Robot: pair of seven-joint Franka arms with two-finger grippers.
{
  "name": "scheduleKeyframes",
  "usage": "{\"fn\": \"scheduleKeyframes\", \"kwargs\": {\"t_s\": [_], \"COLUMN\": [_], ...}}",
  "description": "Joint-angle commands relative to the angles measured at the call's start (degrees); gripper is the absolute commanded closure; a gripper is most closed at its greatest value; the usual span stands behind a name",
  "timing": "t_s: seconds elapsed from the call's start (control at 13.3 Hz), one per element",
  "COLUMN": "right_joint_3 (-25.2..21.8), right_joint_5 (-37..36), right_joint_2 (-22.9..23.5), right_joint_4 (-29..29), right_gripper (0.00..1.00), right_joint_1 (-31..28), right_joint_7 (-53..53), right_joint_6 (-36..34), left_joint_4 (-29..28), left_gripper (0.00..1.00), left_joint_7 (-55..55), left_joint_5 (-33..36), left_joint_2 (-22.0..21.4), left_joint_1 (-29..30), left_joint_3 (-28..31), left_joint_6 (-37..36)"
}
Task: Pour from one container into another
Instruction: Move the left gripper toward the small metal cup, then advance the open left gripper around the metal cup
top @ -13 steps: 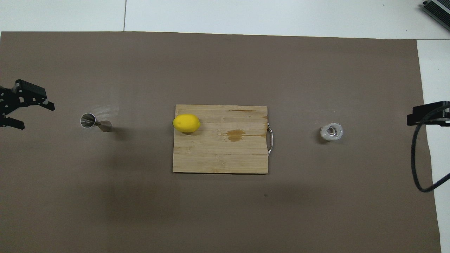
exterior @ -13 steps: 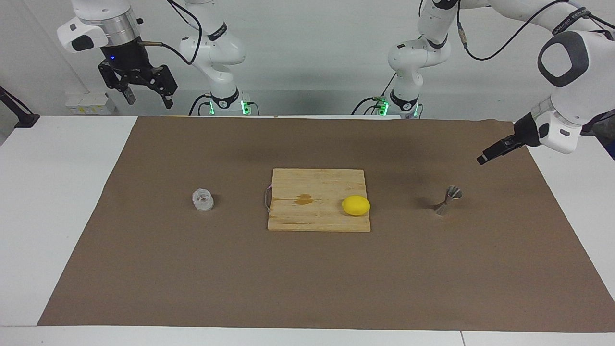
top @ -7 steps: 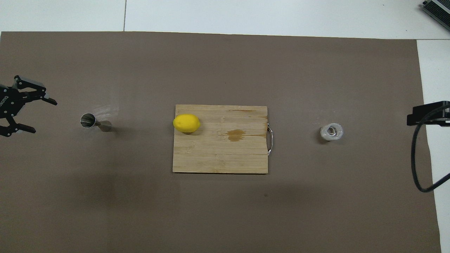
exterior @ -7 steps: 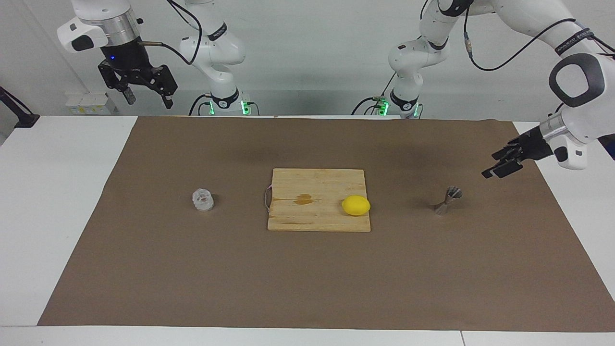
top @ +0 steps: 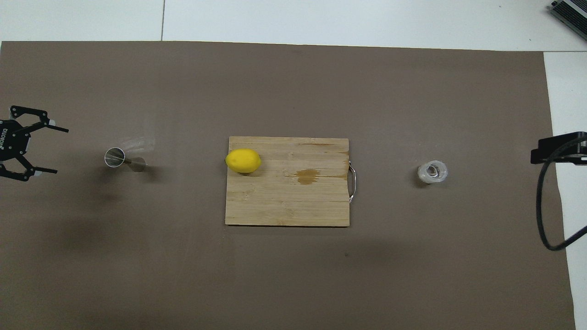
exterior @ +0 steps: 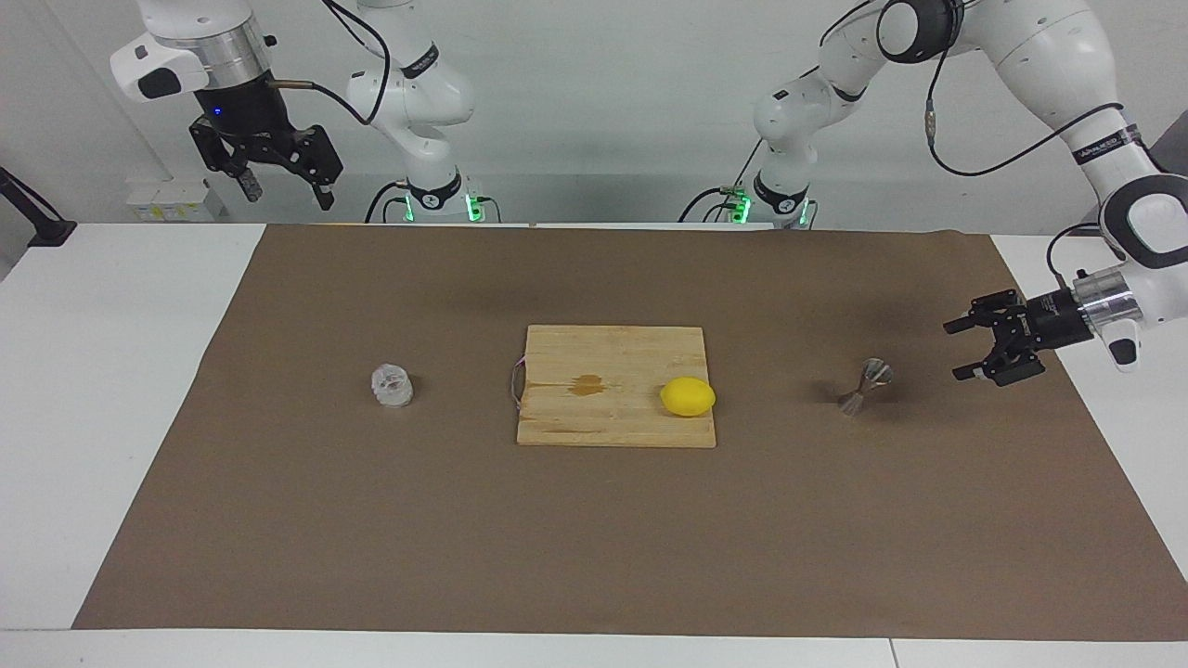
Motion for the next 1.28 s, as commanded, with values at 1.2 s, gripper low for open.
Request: {"fn": "scheduleKeyframes", "kwargs": {"t_s": [1.2], "right_joint_3": [0.52], "right_joint_5": [0.27], "right_joint_2": [-0.56], "right_joint_4": [-0.37], "right_gripper": [0.00], "right_joint_1": [-0.90], "right_joint_7": [-1.42], "right_joint_6": [-0.52], "left_joint_4": [-6.02], "left_gripper": [0.00], "left_joint_7": [1.97], "left_joint_5": [-19.26], "left_joint_2": [14.57], "left_joint_1": [4.04], "left_joint_3": [-1.34], "left_joint_6": [0.26]}}
